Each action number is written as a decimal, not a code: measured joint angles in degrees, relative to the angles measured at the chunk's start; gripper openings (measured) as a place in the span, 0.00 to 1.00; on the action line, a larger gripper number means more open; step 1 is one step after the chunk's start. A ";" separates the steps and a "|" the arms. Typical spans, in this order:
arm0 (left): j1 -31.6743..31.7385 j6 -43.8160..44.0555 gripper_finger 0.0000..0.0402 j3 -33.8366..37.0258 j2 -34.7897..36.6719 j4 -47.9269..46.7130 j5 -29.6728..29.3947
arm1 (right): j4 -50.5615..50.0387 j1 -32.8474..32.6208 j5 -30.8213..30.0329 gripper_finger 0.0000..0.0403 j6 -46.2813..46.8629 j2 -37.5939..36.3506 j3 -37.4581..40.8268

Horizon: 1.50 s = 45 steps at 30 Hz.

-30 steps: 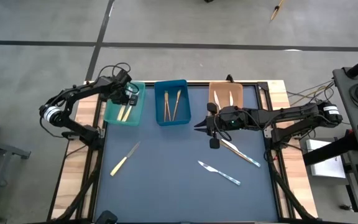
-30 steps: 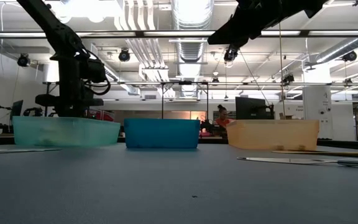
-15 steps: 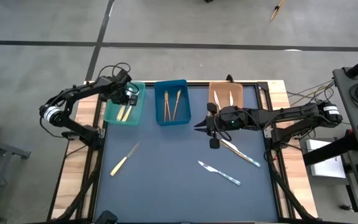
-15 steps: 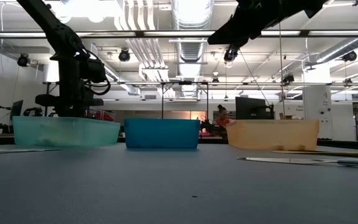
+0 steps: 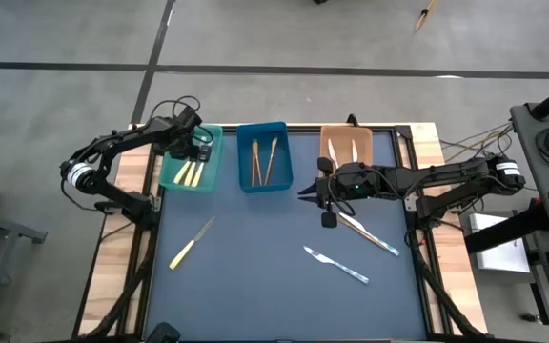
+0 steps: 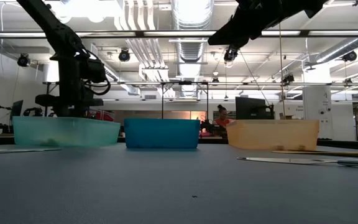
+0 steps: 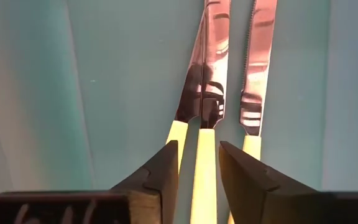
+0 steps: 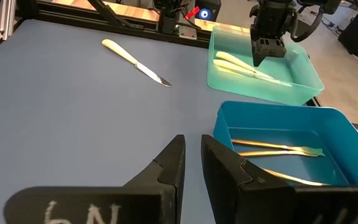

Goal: Sort silverware by color (type)
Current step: Put the gold table knife into the blue bin

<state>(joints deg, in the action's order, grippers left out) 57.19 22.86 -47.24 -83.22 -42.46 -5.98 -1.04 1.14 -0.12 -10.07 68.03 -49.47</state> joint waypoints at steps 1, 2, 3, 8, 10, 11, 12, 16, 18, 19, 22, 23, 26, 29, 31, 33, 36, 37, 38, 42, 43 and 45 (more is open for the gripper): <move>0.02 -0.54 0.26 0.02 0.00 -0.02 0.00 | -0.01 -0.02 0.00 0.11 0.00 0.00 0.00; 0.00 -1.31 0.27 0.02 0.03 0.00 0.02 | 0.00 0.00 0.00 0.11 0.00 0.00 0.00; -0.03 -2.19 0.28 0.02 0.18 -0.01 0.01 | -0.02 -0.02 0.00 0.11 0.00 0.00 0.00; -1.70 -4.37 0.30 0.02 2.93 0.05 -0.13 | 0.00 0.00 -0.02 0.11 1.13 -0.02 0.00; -3.12 -5.17 0.30 0.02 5.06 0.22 -1.09 | 0.00 0.00 -0.02 0.11 1.38 -0.09 0.00; -4.04 -5.68 0.30 0.03 6.18 0.49 -1.64 | 0.00 0.00 -0.03 0.11 1.93 -0.11 -0.01; -5.11 -5.90 0.30 0.03 7.32 0.66 -2.16 | -0.07 0.00 -0.03 0.11 2.89 -0.11 -0.14; -10.97 -4.92 0.30 0.04 12.93 3.06 -2.56 | 0.04 -0.02 -0.02 0.11 6.39 -0.13 -1.12; -15.44 -2.82 0.30 0.06 15.98 4.92 -2.60 | 0.03 0.00 -0.04 0.11 8.15 -0.20 -1.22; -17.95 -2.16 0.30 0.10 17.41 6.54 -2.66 | -0.04 0.00 -0.01 0.11 9.39 -0.20 -1.22; -26.95 -0.91 0.30 0.14 21.14 10.61 -5.65 | -1.05 -0.02 -0.03 0.11 13.26 -0.20 -1.15; -30.20 -0.54 0.30 0.15 22.07 12.00 -7.73 | -1.72 -0.02 -0.01 0.11 14.57 -0.20 -1.14; -39.96 -0.70 0.30 0.15 23.95 15.40 -14.13 | -3.56 -0.06 -0.01 0.11 18.91 -0.19 -1.02; -48.68 -1.54 0.30 0.15 24.41 17.96 -20.45 | -4.97 -0.15 0.09 0.11 24.15 0.05 -1.01; -53.69 -2.45 0.30 0.15 24.16 19.34 -24.52 | -6.65 -0.15 0.10 0.11 27.49 0.11 -0.94; -58.03 -4.00 0.30 0.15 23.63 20.69 -27.72 | -8.37 -0.29 0.09 0.11 30.61 0.11 -0.94; -63.03 -6.92 0.30 0.17 22.41 23.18 -30.40 | -11.20 -0.91 0.10 0.11 34.62 0.12 -0.94; -64.35 -8.16 0.30 0.17 22.08 23.94 -30.68 | -11.84 -1.27 0.11 0.11 35.82 0.13 -0.92; -65.44 -9.38 0.30 0.17 21.68 25.01 -30.82 | -12.49 -1.63 0.13 0.11 36.85 0.13 -0.92; -67.92 -14.45 0.30 0.17 20.09 29.86 -30.93 | -14.54 -3.15 0.16 0.11 41.06 0.13 -0.92; -68.09 -16.05 0.30 0.17 19.76 31.55 -30.97 | -14.88 -3.53 0.13 0.11 42.31 0.13 -0.92; -68.29 -19.33 0.30 0.71 19.35 35.13 -30.91 | -15.68 -4.18 0.15 0.11 44.44 0.13 -0.92</move>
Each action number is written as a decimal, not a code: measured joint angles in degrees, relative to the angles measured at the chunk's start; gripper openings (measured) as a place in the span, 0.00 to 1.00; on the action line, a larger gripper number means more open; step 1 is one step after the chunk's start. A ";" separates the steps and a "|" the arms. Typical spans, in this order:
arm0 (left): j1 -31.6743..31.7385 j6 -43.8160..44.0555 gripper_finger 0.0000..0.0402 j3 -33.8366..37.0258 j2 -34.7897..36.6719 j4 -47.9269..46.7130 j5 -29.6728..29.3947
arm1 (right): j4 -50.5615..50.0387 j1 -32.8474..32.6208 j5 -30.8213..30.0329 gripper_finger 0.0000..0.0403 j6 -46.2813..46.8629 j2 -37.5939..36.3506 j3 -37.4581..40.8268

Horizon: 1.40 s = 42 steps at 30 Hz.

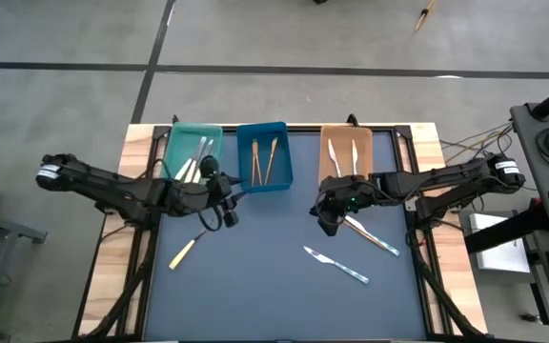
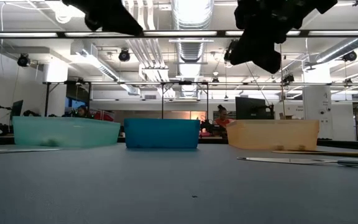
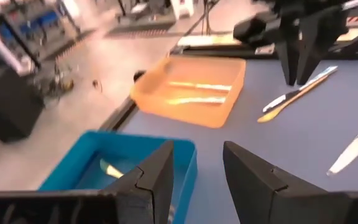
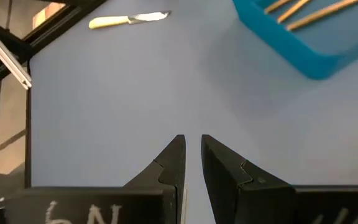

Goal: Sort silverware by color (type)
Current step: Put the gold table knife into the blue bin

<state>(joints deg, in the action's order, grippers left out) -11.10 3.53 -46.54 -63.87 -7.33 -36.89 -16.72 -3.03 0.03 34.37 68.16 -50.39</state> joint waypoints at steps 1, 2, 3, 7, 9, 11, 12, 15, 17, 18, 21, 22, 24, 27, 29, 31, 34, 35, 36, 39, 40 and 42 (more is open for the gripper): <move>0.00 -1.98 0.30 0.70 -0.10 2.67 0.30 | -0.42 -0.27 0.02 0.11 1.05 0.00 0.00; 0.01 -4.02 0.30 1.65 -0.12 5.81 0.66 | -0.85 -0.51 0.03 0.11 2.17 0.00 0.00; 0.01 -6.02 0.30 2.89 0.01 9.22 1.64 | -1.45 -0.76 0.07 0.11 3.25 0.00 0.00; 0.03 -12.75 0.30 8.87 1.10 23.60 7.73 | -5.19 -1.12 0.43 0.11 9.27 0.00 0.00; 0.01 -15.83 0.30 11.75 1.58 30.23 9.28 | -8.07 -1.11 0.43 0.11 12.46 0.00 0.00; 0.02 -18.38 0.30 14.26 2.13 35.11 9.48 | -11.65 -1.09 0.43 0.11 15.45 0.00 0.00; 0.04 -19.10 0.30 15.23 2.42 36.83 9.74 | -13.34 -1.09 0.44 0.11 16.87 0.00 0.00; 0.05 -19.97 0.30 16.83 3.47 38.21 10.44 | -18.14 -1.09 0.79 0.11 21.13 0.00 0.00; 0.05 -20.28 0.30 17.32 4.09 38.18 10.48 | -20.86 -1.09 1.81 0.11 23.54 0.03 0.00; 0.05 -20.66 0.30 17.51 4.44 38.16 10.48 | -22.50 -1.09 2.06 0.11 25.01 0.16 0.00; 0.05 -21.49 0.30 17.83 5.64 38.13 10.48 | -28.73 -1.09 3.31 0.11 29.35 0.22 0.00; 0.05 -21.50 0.30 17.87 6.05 38.06 10.40 | -30.54 -1.09 3.44 0.11 30.61 0.24 0.00; 0.05 -21.50 0.30 18.00 6.90 38.05 9.42 | -33.85 -1.09 3.44 0.11 32.62 0.30 0.00; 0.05 -21.23 0.30 18.18 7.78 37.37 7.28 | -37.59 -1.07 3.42 0.11 34.65 0.31 0.00; 0.05 -21.20 0.30 18.20 7.86 37.29 5.90 | -39.81 -0.95 3.12 0.11 35.48 0.31 0.00; 0.05 -21.22 0.30 18.20 7.96 37.13 4.86 | -41.87 -0.94 2.37 0.11 36.19 0.31 0.00; 0.05 -21.47 0.30 18.11 8.40 35.78 4.81 | -43.41 -0.96 -0.13 0.11 32.99 0.31 0.14; 0.05 -21.50 0.30 18.08 8.61 34.95 4.81 | -43.12 -0.96 -0.52 0.11 29.58 0.31 0.24; 0.05 -21.49 0.30 18.07 8.79 34.35 4.79 | -42.70 -0.96 -0.65 0.11 26.26 0.31 0.39; 0.05 -21.44 0.30 17.71 9.36 32.38 4.57 | -42.60 -0.96 -0.64 0.11 20.96 0.31 1.20; 0.05 -21.51 0.30 17.55 9.54 31.56 4.53 | -42.48 -1.05 -0.45 0.11 19.52 0.31 1.40; 0.05 -21.48 0.30 17.35 9.74 30.19 4.42 | -42.44 -1.40 0.05 0.11 16.64 0.31 1.86</move>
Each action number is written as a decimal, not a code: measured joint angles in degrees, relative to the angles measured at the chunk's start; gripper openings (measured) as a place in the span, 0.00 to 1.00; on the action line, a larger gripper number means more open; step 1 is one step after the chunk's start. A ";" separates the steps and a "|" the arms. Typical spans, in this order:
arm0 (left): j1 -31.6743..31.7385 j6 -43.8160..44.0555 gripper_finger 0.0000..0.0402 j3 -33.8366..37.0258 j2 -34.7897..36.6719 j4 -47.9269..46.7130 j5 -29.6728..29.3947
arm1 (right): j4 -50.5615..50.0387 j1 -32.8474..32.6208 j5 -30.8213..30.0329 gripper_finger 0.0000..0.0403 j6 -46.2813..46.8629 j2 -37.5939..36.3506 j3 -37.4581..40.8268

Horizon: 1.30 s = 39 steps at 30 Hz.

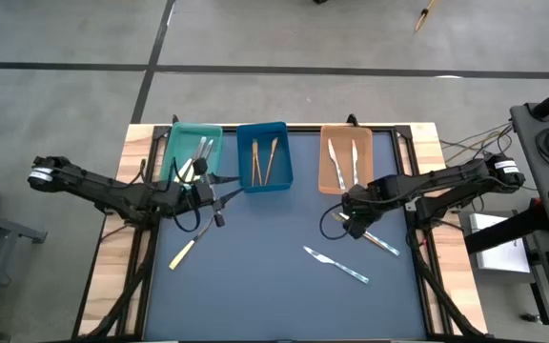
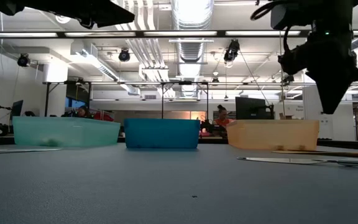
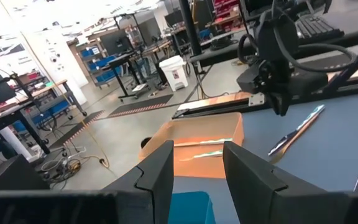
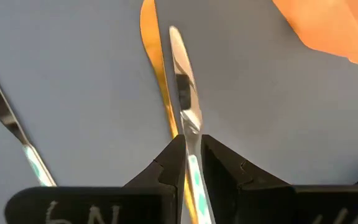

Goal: Sort silverware by color (type)
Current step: Put the gold table knife into the blue bin

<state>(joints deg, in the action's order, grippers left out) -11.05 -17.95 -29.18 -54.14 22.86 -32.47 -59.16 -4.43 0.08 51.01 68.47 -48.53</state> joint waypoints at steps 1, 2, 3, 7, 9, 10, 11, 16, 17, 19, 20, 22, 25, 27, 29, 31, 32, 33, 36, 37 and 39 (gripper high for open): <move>0.00 -0.01 0.30 -0.01 0.09 -0.41 -0.02 | -0.07 -0.27 0.08 0.11 -1.15 0.00 0.22; 0.00 -0.01 0.30 -0.01 0.17 -0.59 -0.02 | 0.06 -0.52 0.26 0.11 -1.65 0.00 0.41; 0.00 -0.01 0.30 -0.01 0.24 -0.60 -0.02 | 0.16 -0.74 0.33 0.11 -2.01 0.00 0.58; 0.00 -0.01 0.30 -0.01 0.18 -0.86 -0.02 | 1.89 -1.61 0.38 0.11 -1.50 0.00 1.37; 0.00 0.00 0.30 0.02 0.18 -0.86 -0.02 | 4.81 -2.09 0.41 0.11 -0.32 0.00 2.09; 0.00 0.01 0.30 0.02 0.18 -0.84 -0.02 | 6.49 -2.43 0.44 0.11 0.26 0.00 2.52; 0.00 0.01 0.30 0.02 0.18 -0.86 -0.02 | 8.34 -2.83 0.44 0.11 0.36 0.00 2.89; 0.00 0.02 0.30 0.02 0.12 -1.10 -0.02 | 12.56 -4.68 -0.08 0.11 -0.67 0.00 3.44; 0.00 0.01 0.30 0.02 0.12 -1.41 -0.02 | 12.95 -4.93 -0.09 0.11 -0.76 0.00 3.52; 0.00 0.01 0.30 0.04 0.12 -1.71 -0.02 | 13.46 -5.46 -0.11 0.11 -0.93 0.00 3.58; 0.00 0.00 0.30 0.05 0.12 -1.73 -0.02 | 13.45 -5.70 -0.15 0.11 -0.99 0.00 3.62; 0.00 0.01 0.30 0.06 0.12 -1.75 0.00 | 13.65 -6.09 -0.15 0.11 -0.91 0.00 3.62; 0.00 -0.01 0.30 0.06 0.07 -1.85 -0.02 | 14.93 -6.14 -0.12 0.11 -0.21 0.00 3.65; 0.00 0.00 0.30 0.06 0.07 -1.95 -0.01 | 16.58 -6.07 -0.17 0.11 -0.20 0.02 3.65; 0.00 0.00 0.30 0.06 0.09 -1.93 0.00 | 18.51 -6.07 -0.22 0.11 -0.40 0.92 3.65; 0.00 -0.01 0.30 0.06 0.15 -1.93 0.00 | 20.05 -6.07 -0.20 0.11 -0.87 2.49 3.64; 0.00 -0.05 0.30 0.06 0.21 -1.90 -0.01 | 20.79 -6.07 -0.12 0.11 -1.21 3.82 3.43; 0.00 -0.21 0.30 0.06 0.28 -1.91 0.01 | 21.26 -6.07 -0.04 0.11 -1.80 5.12 2.92; 0.00 -0.74 0.30 0.08 0.29 -1.87 -0.02 | 20.31 -6.07 0.35 0.11 -4.45 9.64 0.79; 0.00 -0.95 0.30 0.08 0.29 -1.95 0.01 | 19.69 -6.09 0.34 0.11 -5.48 10.99 -0.06; 0.00 -1.03 0.30 0.08 0.31 -1.89 -0.01 | 18.11 -6.07 0.35 0.11 -7.25 13.14 -1.83</move>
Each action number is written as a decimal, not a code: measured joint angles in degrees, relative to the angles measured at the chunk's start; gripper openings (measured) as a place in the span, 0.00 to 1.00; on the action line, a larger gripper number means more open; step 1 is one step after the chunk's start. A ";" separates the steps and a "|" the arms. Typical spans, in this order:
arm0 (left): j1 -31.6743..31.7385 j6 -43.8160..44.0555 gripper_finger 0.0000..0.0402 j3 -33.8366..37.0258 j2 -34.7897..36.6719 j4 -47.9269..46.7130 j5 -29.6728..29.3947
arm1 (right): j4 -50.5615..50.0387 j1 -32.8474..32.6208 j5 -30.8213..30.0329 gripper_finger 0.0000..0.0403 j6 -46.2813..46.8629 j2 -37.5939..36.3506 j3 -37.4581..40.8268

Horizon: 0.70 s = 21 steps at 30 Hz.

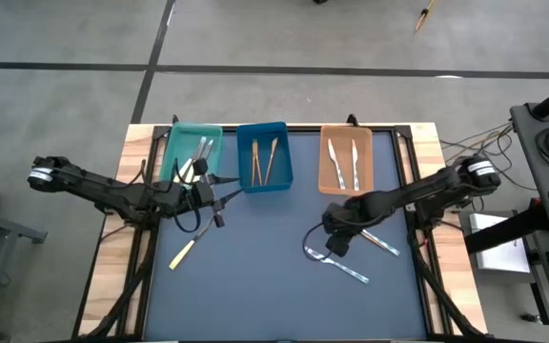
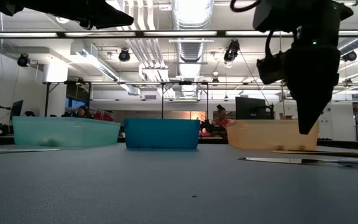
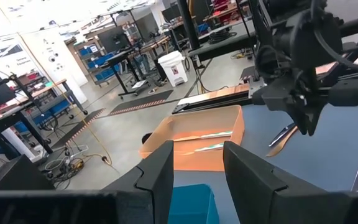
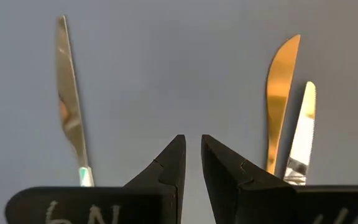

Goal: Sort silverware by color (type)
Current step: Put the gold table knife into the blue bin

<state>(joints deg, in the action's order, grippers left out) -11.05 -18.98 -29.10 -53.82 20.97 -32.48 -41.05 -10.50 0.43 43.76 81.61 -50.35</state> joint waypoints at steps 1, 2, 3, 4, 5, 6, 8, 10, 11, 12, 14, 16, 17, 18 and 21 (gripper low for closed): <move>0.00 -0.01 0.30 0.00 0.02 -0.03 -0.01 | -1.25 0.00 0.00 0.11 -0.67 0.94 -0.82; 0.00 -0.01 0.30 0.00 0.04 -0.03 -0.01 | -2.75 -0.02 -0.02 0.11 -1.45 1.69 -1.63; 0.00 -0.01 0.30 0.00 0.04 -0.04 -0.01 | -4.53 -0.02 0.00 0.11 -2.40 2.41 -2.36; 0.00 -0.02 0.30 0.00 0.05 -0.04 -0.01 | -6.53 -0.11 -0.03 0.11 -3.45 3.04 -3.01; 0.00 -0.01 0.30 0.00 0.07 -0.04 -0.01 | -8.52 -0.31 -0.11 0.11 -4.68 3.51 -3.48; 0.00 -0.03 0.30 0.00 0.09 -0.04 -0.01 | -10.46 -0.63 -0.48 0.11 -5.96 3.91 -3.79; 0.00 -0.02 0.30 0.00 0.09 -0.04 -0.01 | -12.65 -1.38 -0.97 0.11 -8.05 4.08 -3.80; 0.00 -0.03 0.30 0.00 0.11 -0.05 -0.01 | -13.41 -2.35 -2.83 0.11 -9.66 3.85 -3.51; 0.00 -0.03 0.30 0.00 0.11 -0.06 -0.01 | -13.84 -2.93 -4.06 0.11 -10.46 3.57 -3.33; 0.00 -0.03 0.30 0.00 0.11 -0.06 -0.01 | -14.14 -3.53 -5.37 0.11 -11.00 3.26 -3.17; 0.00 -0.03 0.30 0.00 0.11 -0.06 -0.01 | -13.99 -4.68 -8.13 0.11 -11.84 2.40 -2.81; 0.00 -0.03 0.30 0.00 0.11 -0.08 -0.01 | -14.00 -5.80 -10.37 0.11 -11.95 1.69 -2.35; 0.00 -0.03 0.30 0.00 0.11 -0.10 -0.01 | -13.90 -6.30 -11.04 0.11 -11.81 1.25 -1.88; 0.00 -0.03 0.30 0.00 0.11 -0.14 -0.01 | -13.78 -6.63 -11.12 0.11 -11.47 0.94 -1.36; 0.00 -0.03 0.30 0.00 0.11 -0.16 -0.01 | -12.83 -7.35 -10.97 0.10 -9.13 -0.11 0.68</move>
<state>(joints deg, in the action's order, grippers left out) -11.05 -19.00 -29.10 -53.72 20.80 -32.49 -53.88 -17.86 -10.54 34.63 81.50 -49.67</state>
